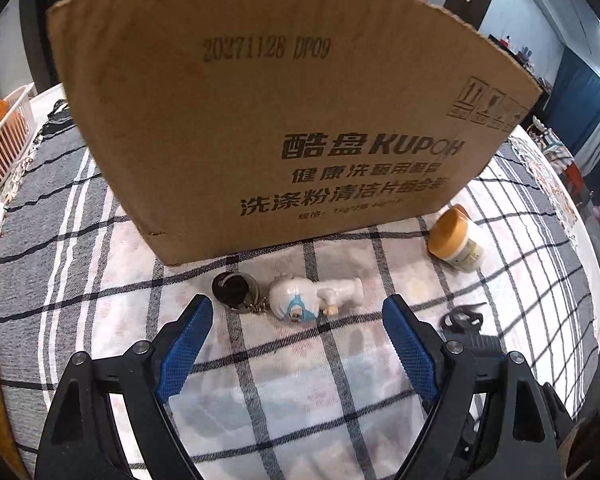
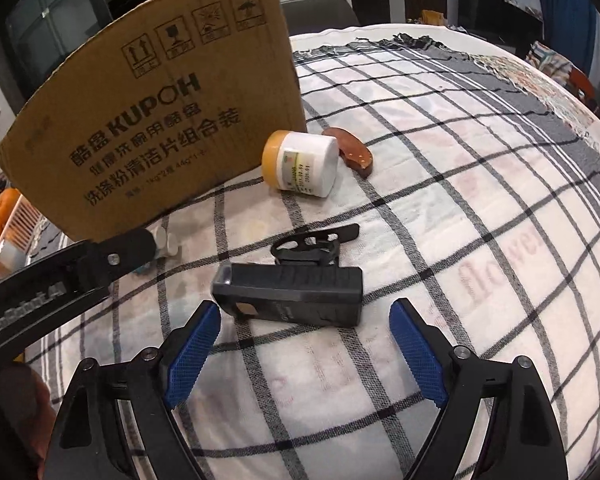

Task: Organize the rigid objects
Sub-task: 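Close the right gripper on the black flashlight while the left grasps the white figurine keychain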

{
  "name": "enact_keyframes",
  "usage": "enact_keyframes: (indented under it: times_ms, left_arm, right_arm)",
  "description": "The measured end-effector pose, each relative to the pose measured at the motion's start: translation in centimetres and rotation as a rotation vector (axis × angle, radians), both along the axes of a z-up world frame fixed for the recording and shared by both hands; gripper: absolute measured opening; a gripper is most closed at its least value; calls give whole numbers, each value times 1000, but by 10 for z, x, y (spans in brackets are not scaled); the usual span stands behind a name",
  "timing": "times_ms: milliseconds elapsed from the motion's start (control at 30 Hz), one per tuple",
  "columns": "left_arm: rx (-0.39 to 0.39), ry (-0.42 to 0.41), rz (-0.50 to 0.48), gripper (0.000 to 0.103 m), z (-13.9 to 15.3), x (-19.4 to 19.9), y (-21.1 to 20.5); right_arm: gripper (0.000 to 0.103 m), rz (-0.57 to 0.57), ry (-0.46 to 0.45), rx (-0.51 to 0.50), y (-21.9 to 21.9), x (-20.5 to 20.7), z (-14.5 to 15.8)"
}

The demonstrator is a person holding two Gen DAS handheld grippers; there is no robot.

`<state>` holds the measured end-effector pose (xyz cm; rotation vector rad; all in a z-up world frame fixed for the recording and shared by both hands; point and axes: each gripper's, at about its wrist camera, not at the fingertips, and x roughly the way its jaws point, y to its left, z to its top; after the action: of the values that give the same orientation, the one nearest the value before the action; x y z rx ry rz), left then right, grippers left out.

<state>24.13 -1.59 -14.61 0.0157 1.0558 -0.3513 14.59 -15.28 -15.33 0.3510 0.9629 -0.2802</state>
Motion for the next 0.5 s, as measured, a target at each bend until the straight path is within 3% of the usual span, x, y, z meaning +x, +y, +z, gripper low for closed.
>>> enact_keyframes:
  times_ms: [267, 500]
  left_arm:
    - [16, 18, 52, 86, -11, 11, -3]
    - [33, 4, 43, 73, -17, 11, -3]
  right_arm:
    - [88, -14, -12, -5, -1, 7, 0]
    - [87, 2, -29, -24, -1, 9, -1]
